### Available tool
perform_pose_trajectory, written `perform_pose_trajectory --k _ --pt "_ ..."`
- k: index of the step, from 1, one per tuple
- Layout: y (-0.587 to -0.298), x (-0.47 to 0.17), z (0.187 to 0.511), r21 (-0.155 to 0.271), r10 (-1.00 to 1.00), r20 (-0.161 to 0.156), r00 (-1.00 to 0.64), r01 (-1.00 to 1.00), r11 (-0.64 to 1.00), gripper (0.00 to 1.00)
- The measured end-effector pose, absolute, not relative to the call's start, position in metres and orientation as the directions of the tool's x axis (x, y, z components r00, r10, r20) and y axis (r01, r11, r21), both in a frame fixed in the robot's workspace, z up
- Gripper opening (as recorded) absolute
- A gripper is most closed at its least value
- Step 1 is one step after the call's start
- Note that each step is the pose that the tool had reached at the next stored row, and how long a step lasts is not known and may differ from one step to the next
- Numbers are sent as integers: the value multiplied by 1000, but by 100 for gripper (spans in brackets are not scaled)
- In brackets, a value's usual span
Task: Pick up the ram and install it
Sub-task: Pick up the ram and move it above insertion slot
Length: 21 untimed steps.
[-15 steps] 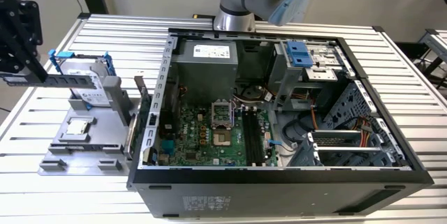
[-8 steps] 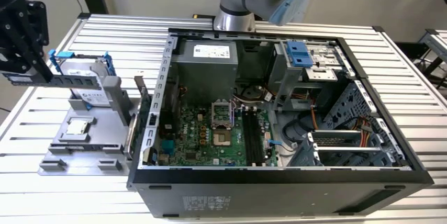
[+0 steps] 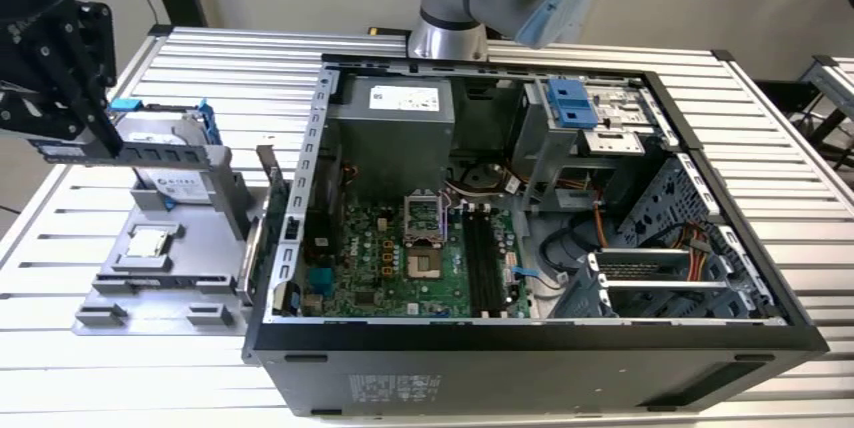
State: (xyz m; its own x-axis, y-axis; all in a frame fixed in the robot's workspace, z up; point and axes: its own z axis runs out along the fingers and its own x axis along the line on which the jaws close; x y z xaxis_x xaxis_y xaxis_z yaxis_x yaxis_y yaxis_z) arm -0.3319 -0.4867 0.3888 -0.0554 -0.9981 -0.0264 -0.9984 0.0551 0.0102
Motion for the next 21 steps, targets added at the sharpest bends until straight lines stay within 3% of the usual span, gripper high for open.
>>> perform_pose_trajectory --k 21 --pt "-487 -296 389 8 -998 -27 -55 -998 55 0"
